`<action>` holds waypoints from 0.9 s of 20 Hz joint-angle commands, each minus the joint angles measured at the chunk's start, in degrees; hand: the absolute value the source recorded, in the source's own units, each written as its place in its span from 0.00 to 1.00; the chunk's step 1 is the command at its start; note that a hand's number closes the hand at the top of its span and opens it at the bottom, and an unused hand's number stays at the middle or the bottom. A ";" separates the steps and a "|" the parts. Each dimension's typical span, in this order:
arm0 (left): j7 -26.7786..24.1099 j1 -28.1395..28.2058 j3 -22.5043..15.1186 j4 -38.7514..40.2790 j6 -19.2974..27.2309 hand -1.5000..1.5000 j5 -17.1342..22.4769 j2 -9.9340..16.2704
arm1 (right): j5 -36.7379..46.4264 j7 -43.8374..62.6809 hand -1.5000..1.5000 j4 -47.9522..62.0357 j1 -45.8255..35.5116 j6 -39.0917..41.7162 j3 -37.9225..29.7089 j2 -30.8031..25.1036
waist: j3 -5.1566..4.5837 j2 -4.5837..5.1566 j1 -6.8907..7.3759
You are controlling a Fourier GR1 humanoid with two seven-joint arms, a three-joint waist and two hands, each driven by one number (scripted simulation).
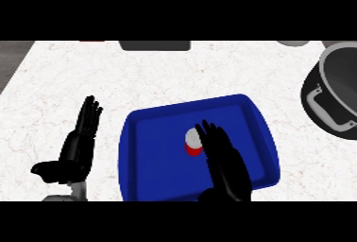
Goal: Pick the can from the tray and place it in the pot
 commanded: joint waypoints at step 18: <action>-1.69 3.03 4.43 -0.89 -5.33 0.50 2.01 1.08 | 5.44 -4.30 1.00 8.63 -8.77 -13.85 -0.49 0.37 | 0.16 0.28 0.31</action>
